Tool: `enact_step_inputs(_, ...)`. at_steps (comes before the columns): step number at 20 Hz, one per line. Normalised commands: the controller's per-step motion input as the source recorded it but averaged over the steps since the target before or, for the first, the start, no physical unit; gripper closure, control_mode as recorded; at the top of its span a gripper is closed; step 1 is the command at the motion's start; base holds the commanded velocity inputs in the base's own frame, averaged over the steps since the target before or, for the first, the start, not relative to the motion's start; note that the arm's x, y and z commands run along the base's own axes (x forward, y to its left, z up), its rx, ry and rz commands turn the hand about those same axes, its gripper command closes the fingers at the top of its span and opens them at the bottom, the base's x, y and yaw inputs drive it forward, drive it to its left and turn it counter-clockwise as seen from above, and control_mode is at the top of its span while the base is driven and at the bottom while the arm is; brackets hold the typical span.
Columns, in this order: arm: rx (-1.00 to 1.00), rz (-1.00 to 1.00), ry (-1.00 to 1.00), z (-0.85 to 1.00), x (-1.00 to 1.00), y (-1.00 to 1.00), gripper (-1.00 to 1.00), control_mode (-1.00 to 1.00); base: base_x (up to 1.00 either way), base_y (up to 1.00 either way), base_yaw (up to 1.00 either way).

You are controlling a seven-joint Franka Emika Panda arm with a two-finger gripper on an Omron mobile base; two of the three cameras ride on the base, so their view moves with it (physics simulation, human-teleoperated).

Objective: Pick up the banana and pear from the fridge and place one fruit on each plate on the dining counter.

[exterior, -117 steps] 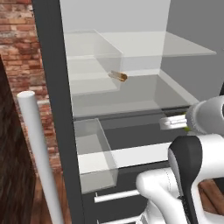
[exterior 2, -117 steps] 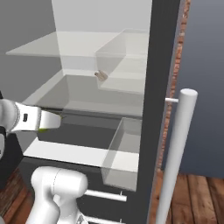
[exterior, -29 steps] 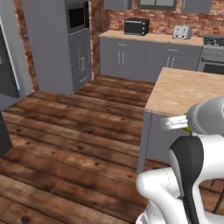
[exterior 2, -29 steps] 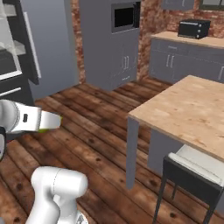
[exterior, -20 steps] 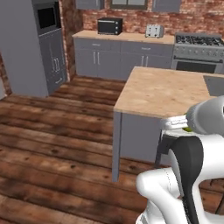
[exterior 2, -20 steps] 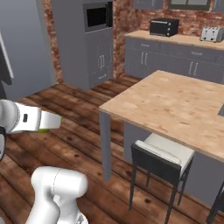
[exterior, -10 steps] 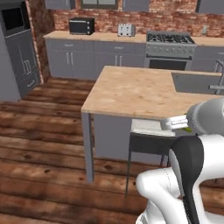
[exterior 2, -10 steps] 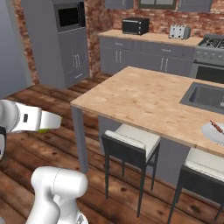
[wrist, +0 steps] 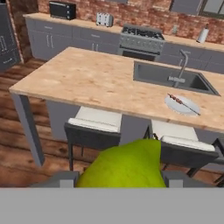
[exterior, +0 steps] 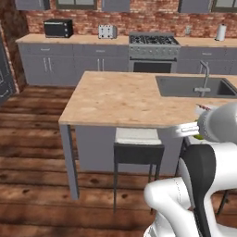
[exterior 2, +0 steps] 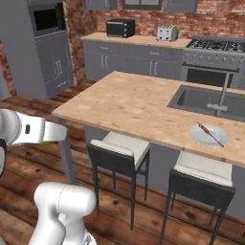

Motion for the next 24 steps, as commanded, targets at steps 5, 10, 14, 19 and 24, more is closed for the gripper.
enact_step_inputs(5, 0.0, 0.0, 0.0, 0.0, 0.0, 0.0, 1.0, 1.0, 0.35, -0.48, -0.21)
enact_step_inputs(10, 0.0, 0.0, 0.0, 0.0, 0.0, 0.0, 1.0, 1.0, 0.3, -0.57, -0.2)
enact_step_inputs(14, 0.0, 0.0, 0.0, 0.0, 0.0, 0.0, 1.0, 1.0, 0.31, -0.49, -0.19)
enact_step_inputs(19, 0.0, 0.0, 0.0, 0.0, 0.0, 0.0, 1.0, 1.0, 0.31, -0.37, -0.17)
enact_step_inputs(24, 0.0, 0.0, 0.0, 0.0, 0.0, 0.0, 1.0, 1.0, 0.25, -0.36, -0.16)
